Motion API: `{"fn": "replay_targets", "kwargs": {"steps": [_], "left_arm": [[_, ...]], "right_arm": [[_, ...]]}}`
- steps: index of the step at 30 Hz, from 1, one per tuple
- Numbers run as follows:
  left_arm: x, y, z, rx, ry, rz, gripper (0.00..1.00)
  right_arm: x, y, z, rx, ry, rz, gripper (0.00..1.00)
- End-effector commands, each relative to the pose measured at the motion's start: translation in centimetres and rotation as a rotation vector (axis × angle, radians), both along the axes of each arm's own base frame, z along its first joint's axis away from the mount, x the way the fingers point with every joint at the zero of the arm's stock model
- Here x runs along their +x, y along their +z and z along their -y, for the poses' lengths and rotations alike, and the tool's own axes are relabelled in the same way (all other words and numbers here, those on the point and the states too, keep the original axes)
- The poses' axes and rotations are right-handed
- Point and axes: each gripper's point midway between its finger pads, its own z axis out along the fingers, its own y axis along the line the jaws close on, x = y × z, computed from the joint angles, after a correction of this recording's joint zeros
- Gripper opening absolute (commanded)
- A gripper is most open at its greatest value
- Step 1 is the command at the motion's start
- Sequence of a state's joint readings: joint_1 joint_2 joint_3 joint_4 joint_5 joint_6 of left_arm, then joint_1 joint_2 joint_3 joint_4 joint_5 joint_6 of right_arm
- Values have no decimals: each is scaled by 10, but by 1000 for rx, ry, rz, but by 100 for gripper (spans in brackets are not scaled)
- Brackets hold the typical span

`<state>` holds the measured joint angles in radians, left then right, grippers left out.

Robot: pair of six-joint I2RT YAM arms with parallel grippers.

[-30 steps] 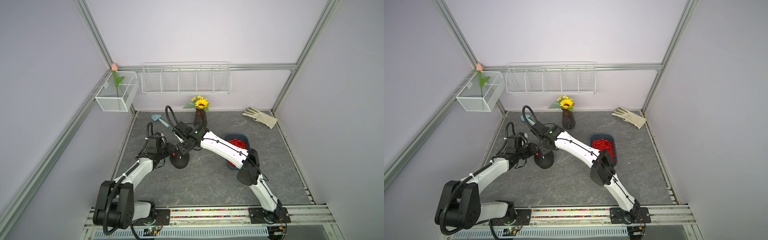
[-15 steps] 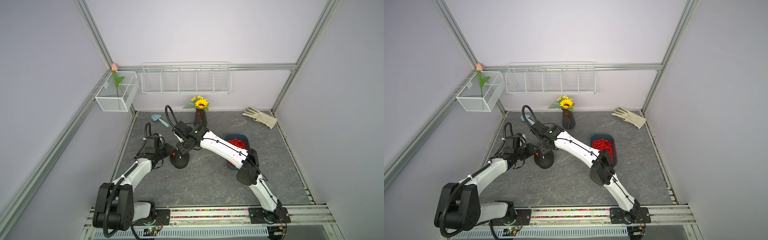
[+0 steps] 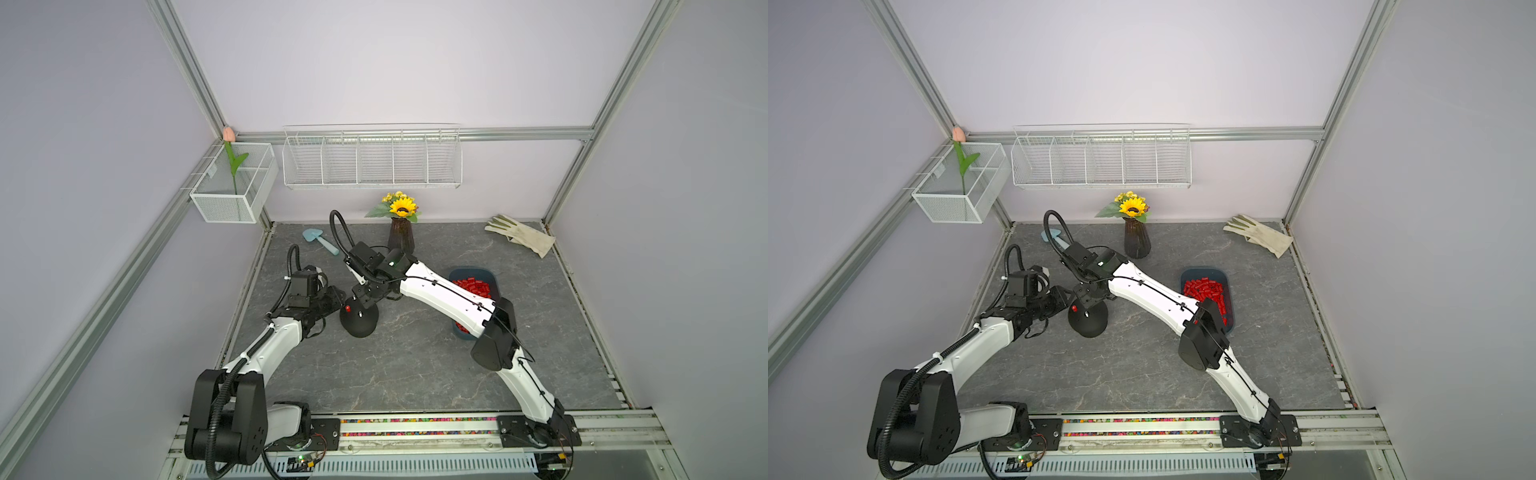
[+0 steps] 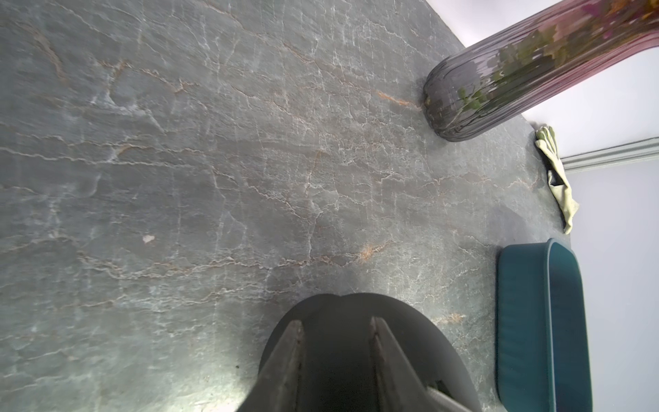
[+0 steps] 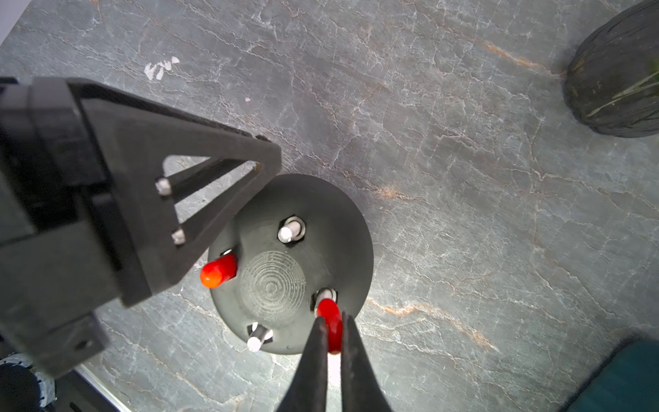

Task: Cover the protruding screws with screw protection sleeves
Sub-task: Attach the screw protection sleeve to the screw.

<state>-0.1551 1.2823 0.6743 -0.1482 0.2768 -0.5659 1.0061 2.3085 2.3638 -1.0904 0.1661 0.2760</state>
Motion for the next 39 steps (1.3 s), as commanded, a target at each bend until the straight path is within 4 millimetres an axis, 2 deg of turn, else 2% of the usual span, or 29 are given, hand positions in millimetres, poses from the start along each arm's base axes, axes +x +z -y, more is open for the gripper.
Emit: {"fn": "replay_targets", "kwargs": {"steps": [1,15,31,39], "left_arm": [[-1,1,-4,11,2,7,33],[-2,1,-4,3,4,7,33],[-2,1,-4,1,5,11,33],[-4,2,-5,0,5,13,33]], "right_arm": [[-6,-15,2,-45,23,-32,11],[-11,-17,1,-53,37,-41,11],[-6,-16,-3,-51,35,-26,11],[-5,-19,-1,-62,31,-25,15]]}}
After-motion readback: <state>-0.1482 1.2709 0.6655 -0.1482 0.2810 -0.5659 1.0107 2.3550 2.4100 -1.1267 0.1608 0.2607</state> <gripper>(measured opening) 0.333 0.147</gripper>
